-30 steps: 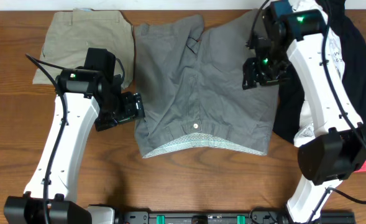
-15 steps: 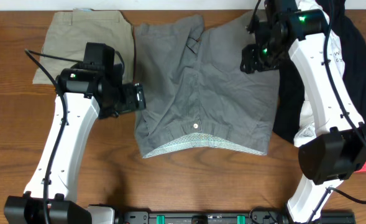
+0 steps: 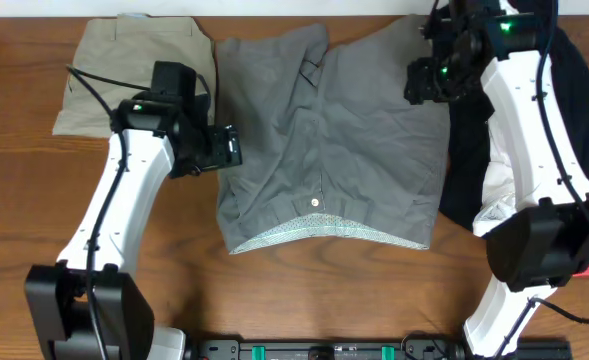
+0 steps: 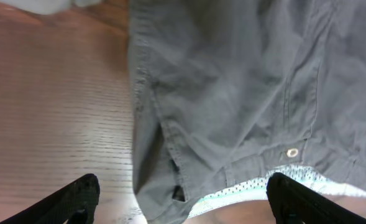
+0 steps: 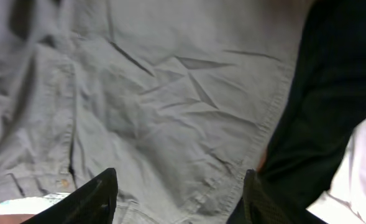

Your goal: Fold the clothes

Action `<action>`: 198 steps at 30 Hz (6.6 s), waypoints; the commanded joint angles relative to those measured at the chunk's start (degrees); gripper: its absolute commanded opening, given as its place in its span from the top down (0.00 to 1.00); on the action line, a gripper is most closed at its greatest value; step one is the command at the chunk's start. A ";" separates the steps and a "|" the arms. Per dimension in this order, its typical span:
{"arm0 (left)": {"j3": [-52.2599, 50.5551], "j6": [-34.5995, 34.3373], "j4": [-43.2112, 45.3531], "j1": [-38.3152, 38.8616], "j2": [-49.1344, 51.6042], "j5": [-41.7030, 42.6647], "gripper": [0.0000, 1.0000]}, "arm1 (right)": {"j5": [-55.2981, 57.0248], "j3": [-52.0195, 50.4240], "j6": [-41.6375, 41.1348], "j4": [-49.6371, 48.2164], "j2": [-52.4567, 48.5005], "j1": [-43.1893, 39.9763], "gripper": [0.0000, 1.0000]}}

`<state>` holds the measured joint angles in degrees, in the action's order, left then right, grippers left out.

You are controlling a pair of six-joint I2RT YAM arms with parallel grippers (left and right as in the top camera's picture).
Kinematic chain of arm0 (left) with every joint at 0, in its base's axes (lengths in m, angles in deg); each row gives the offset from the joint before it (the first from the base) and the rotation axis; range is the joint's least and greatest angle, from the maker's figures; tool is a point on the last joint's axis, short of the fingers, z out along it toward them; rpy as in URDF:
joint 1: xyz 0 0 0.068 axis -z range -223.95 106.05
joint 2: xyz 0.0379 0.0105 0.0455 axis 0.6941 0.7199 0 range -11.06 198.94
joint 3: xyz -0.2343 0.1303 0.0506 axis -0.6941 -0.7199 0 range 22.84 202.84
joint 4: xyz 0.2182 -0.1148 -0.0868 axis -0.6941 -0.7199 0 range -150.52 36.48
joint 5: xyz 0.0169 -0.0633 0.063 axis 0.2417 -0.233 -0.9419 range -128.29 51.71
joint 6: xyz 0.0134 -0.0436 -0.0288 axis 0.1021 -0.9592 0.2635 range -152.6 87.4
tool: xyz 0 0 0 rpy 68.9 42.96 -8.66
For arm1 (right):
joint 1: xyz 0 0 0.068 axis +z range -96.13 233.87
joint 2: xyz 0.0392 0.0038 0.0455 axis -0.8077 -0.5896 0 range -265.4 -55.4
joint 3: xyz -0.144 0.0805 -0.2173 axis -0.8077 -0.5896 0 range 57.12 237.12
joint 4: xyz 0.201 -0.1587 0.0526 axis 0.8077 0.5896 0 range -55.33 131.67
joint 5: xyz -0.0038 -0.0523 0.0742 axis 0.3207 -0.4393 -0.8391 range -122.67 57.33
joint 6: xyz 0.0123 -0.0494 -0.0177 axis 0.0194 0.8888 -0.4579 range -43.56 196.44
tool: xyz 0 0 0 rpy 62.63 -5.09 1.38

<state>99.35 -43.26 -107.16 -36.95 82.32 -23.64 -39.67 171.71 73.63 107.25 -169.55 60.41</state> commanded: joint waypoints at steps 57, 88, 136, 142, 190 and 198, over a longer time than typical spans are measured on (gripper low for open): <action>-0.35 1.60 4.68 2.69 0.98 -0.31 0.11 | -8.04 -10.51 8.33 -28.63 -21.62 -31.01 0.87; -0.35 2.47 8.87 8.74 0.98 2.10 0.12 | -15.28 25.38 12.87 0.63 -19.89 -23.30 0.22; 0.31 5.62 10.47 24.61 27.12 5.22 0.40 | -8.41 25.33 2.64 -1.81 -19.98 -23.78 0.20; 0.33 5.09 6.01 15.37 27.34 5.40 0.40 | -8.46 25.33 2.95 -1.40 -20.00 -23.39 0.19; 2.45 8.02 -10.32 39.41 10.97 3.08 0.19 | -7.78 -12.33 -4.02 -35.69 -20.02 -8.83 0.53; 0.76 8.90 -9.94 47.08 13.27 0.17 0.16 | -7.80 -12.33 -4.02 -35.54 -20.02 -8.83 0.54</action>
<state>101.45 -35.54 -117.24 9.04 93.97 -21.76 -47.21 160.54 70.49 71.19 -189.68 50.84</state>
